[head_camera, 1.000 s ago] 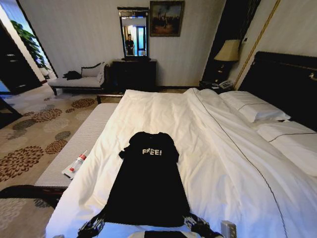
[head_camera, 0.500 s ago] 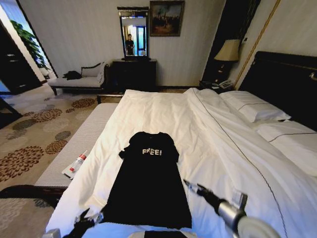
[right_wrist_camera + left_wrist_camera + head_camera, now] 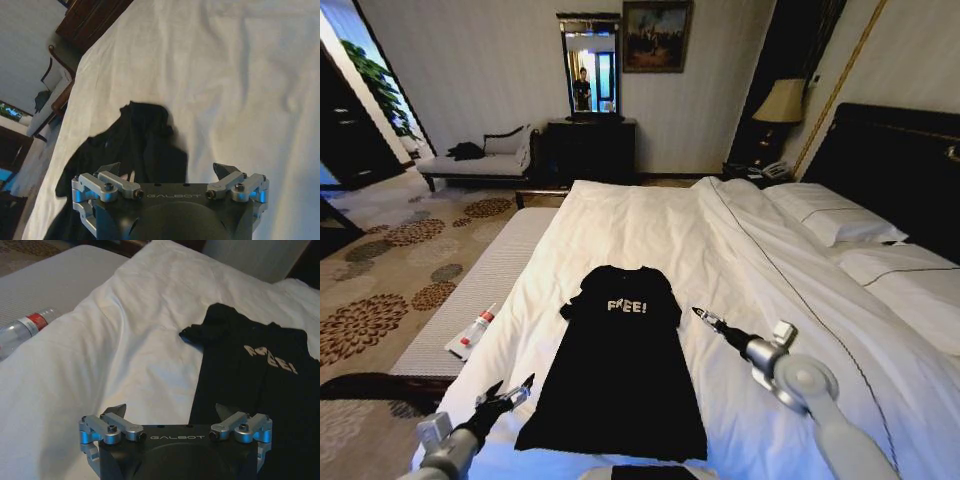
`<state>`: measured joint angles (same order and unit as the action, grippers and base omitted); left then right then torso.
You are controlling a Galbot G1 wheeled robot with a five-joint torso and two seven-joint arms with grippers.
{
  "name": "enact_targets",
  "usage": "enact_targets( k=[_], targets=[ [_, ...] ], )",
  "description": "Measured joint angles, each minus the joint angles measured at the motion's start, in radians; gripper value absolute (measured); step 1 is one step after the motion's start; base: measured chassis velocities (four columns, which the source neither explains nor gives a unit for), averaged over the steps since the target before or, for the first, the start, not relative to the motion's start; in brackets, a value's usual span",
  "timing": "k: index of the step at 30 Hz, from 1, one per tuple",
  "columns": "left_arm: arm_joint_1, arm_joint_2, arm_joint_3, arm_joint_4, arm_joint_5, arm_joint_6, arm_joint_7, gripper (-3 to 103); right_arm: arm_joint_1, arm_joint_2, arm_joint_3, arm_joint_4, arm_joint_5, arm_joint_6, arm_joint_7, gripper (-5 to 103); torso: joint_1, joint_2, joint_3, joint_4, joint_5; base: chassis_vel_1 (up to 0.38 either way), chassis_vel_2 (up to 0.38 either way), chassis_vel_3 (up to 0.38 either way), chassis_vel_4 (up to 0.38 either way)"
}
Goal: Fold the clothes on the bed.
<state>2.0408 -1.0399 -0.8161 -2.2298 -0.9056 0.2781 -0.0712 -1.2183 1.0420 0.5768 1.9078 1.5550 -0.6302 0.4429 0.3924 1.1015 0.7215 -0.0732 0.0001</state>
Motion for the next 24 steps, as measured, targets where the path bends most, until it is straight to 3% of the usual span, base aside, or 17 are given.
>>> enact_targets(
  k=[10, 24],
  targets=[
    [-0.020, 0.014, 0.022, -0.032, 0.008, 0.021, -0.047, 100, 0.207, 0.068, -0.058, -0.236, 0.034, -0.043, -0.028, 100, 0.000, 0.000, 0.000, -0.0004, -0.0002, 0.000, 0.000, 0.000, 0.000],
    [-0.031, 0.041, 0.023, -0.063, -0.062, 0.059, -0.143, 100, 0.286, 0.159, -0.088, -0.429, -0.039, -0.065, -0.111, 100, 0.000, 0.000, 0.000, -0.0004, -0.0002, 0.000, 0.000, 0.000, 0.000]
  ],
)
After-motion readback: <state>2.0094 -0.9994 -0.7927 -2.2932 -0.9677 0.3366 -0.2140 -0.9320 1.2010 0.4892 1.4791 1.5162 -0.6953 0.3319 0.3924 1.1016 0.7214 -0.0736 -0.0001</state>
